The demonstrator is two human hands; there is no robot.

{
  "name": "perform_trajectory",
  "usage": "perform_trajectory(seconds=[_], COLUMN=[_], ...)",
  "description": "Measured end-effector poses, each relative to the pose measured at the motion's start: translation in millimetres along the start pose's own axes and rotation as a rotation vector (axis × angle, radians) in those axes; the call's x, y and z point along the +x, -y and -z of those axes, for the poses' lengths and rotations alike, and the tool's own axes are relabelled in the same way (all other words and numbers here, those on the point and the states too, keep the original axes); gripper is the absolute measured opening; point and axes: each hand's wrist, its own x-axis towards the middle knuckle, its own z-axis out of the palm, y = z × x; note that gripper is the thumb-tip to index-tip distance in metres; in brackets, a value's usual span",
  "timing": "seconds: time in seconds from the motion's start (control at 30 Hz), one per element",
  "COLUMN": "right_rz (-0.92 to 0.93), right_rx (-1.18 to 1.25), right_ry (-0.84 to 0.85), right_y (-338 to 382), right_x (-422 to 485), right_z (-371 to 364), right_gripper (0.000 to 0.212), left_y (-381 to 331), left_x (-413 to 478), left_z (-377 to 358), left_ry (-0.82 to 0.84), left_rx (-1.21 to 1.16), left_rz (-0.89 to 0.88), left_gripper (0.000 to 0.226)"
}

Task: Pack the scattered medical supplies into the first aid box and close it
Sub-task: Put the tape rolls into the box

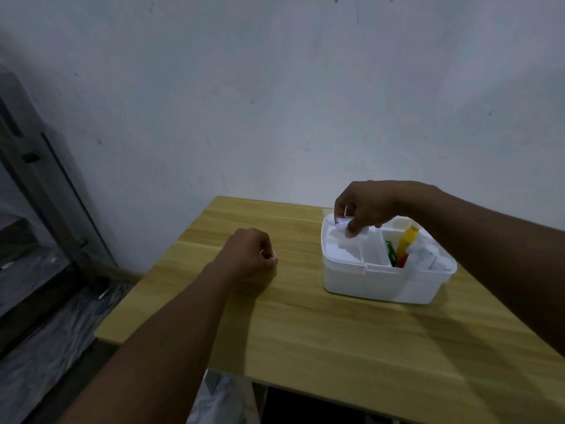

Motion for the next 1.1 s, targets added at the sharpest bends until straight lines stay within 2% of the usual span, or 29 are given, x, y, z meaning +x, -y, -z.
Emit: perform_trajectory(seconds=[0.13,0.27,0.5,0.7,0.93,1.1], right_rz=[-0.011,-0.008,-0.024,0.011,0.037,0.002], right_rx=[-0.166,-0.184,-0.085,-0.025,0.104,0.152], right_ry=[-0.053,-0.071,-0.133,-0.224,-0.352,-0.379], right_y=[0.0,2.7,-8.9,-17.1,-25.2,-38.5], right_x=[13.7,22.6,23.7,22.0,2.7,-16.6], right_z=[-11.5,-16.5,-21.9,-28.1,-9.9,-4.0], right_gripper=[0.024,0.026,0.032,0.019,0.016,0.015], left_y=[-5.6,-21.8,-46.3,-68.2,-104.9,-134.0], left_x=[3.7,10.9,21.1,18.2,16.6,6.1], left_z=[0.0,11.3,29.6,38.3,51.9,41.4], left_ry=[-0.029,-0.096,-0.099,-0.075,-0.039,0.037], left_rx=[-0.092,-0.228,-0.374,-0.451,-0.456,-0.384], left_rz=[0.001,0.011,-0.001,-0.02,-0.082,-0.178], left_gripper=[0.014,0.016,0.022,0.022,0.025,0.022])
